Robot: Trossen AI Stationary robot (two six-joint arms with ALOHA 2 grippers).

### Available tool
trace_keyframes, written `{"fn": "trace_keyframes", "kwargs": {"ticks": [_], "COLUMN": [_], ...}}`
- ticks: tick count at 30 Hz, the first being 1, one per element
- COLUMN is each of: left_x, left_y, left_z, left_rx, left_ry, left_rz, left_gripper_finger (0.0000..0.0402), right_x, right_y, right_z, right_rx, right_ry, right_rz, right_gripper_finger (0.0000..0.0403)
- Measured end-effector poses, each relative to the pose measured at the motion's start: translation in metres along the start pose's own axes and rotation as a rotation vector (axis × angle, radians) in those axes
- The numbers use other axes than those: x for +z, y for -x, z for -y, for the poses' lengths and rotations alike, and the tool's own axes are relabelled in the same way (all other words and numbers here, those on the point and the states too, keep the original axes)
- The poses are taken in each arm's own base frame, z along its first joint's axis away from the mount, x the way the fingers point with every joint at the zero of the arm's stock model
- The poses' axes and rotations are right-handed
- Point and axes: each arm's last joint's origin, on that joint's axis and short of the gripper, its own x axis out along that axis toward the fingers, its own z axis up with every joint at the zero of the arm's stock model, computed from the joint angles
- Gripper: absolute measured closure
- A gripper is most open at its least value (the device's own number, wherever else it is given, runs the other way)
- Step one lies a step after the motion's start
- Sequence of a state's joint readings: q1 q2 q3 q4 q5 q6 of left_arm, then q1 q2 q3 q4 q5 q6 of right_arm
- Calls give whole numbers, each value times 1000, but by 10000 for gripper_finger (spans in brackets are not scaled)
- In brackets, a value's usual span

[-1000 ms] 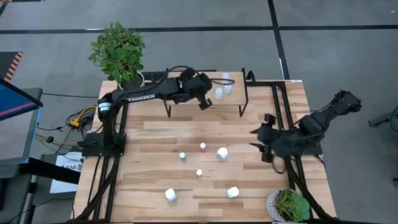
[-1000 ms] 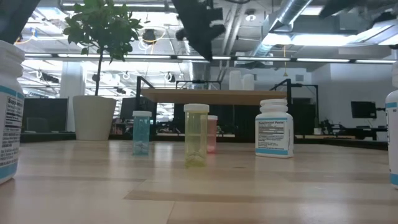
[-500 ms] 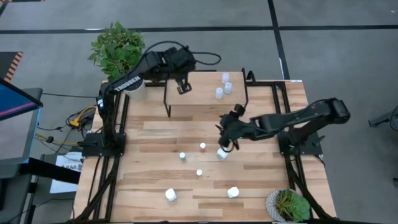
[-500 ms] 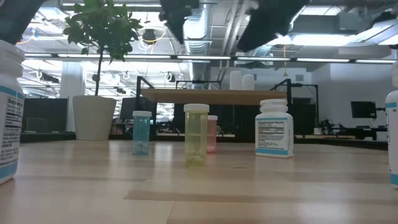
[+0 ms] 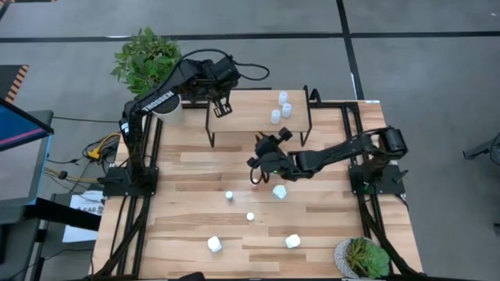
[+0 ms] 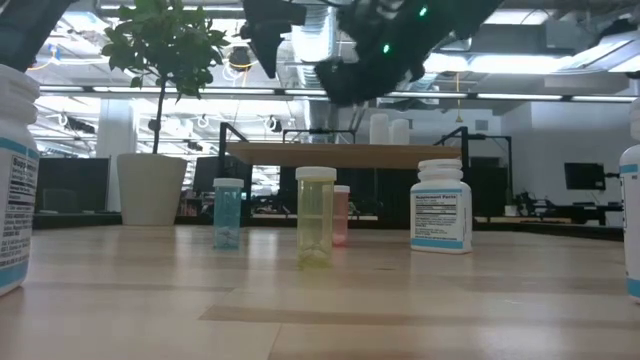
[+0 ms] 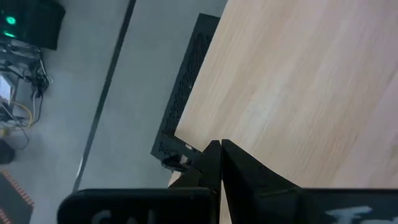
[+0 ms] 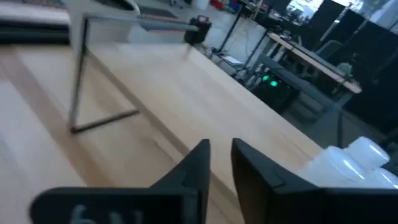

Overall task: Pick and place medicine bottles onto shelf by color
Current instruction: Put the white pill bottle aligned with the other white pill bottle on the shelf

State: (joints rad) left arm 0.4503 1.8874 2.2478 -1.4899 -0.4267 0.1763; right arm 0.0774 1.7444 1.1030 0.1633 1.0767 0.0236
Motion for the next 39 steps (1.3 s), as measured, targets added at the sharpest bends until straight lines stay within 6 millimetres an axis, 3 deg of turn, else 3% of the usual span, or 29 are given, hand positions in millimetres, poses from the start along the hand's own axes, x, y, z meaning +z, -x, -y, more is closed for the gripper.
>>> {"fn": "trace_keyframes", "kwargs": {"ticks": [8,18,26,39], "left_x": [5,6,6,8], "left_y": [0,0,0,0], "left_z": [-2,-3,-3,-4], "left_rx": [16,20,18,21], "left_ry": [-40,-41,-41,-30], "left_rz": [52,60,61,84], "left_gripper_finger": [401,401,401,401], "right_x": [9,11,-8,-11], "right_y": [-40,-80,-85,-77], "right_z": [-16,-25,-16,-3], "right_rx": [-59,-171,-231,-277], "right_ry": [3,82,86,108], "right_rz": [-20,-90,-199,-246], "right_gripper_finger": [394,391,394,397]}}
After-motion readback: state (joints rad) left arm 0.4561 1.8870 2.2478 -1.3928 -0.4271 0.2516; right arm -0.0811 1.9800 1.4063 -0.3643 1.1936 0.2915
